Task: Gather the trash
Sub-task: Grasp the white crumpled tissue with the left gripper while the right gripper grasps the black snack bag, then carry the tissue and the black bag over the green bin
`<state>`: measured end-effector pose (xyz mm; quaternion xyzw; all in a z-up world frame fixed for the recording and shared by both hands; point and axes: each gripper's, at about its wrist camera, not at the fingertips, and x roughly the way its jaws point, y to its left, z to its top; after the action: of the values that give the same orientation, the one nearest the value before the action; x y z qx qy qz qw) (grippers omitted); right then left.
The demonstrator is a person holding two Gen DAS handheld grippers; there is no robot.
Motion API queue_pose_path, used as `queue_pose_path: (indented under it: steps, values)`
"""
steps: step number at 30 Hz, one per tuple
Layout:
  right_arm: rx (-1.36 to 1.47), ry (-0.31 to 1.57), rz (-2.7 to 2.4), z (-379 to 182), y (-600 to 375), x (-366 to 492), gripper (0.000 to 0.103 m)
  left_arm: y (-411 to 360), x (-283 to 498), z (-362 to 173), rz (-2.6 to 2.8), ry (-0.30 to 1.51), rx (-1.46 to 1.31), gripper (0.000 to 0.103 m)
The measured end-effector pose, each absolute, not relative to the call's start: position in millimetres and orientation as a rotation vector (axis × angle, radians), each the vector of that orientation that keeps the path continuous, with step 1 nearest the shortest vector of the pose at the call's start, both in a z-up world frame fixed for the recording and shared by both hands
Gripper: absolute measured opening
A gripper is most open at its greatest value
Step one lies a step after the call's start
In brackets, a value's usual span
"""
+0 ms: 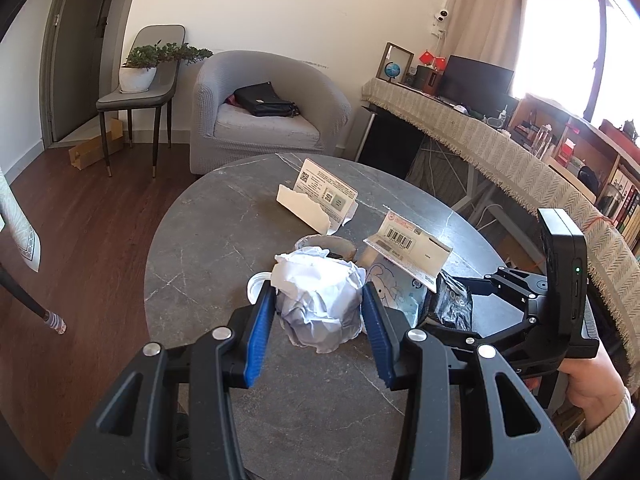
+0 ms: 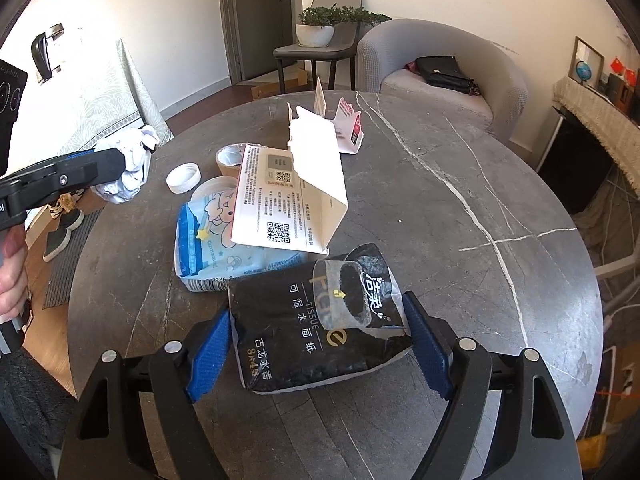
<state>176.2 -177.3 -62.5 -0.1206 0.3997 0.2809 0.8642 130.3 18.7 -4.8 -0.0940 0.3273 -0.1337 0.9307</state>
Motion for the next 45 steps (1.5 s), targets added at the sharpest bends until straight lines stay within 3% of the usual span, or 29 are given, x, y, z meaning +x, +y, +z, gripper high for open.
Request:
queue_pose_path:
  steps: [21, 45]
  values:
    - [-0.202, 0.752, 0.694, -10.4, -133.0, 117.3, 0.074, 75.8, 79.1, -2.9, -0.177, 0.702, -0.245, 0.047]
    - [-0.182, 0.754, 0.899, -12.7, -34.8, 102.5, 0.074, 142.6, 50.1, -51.5, -0.083, 0.834, -0.268, 0.047]
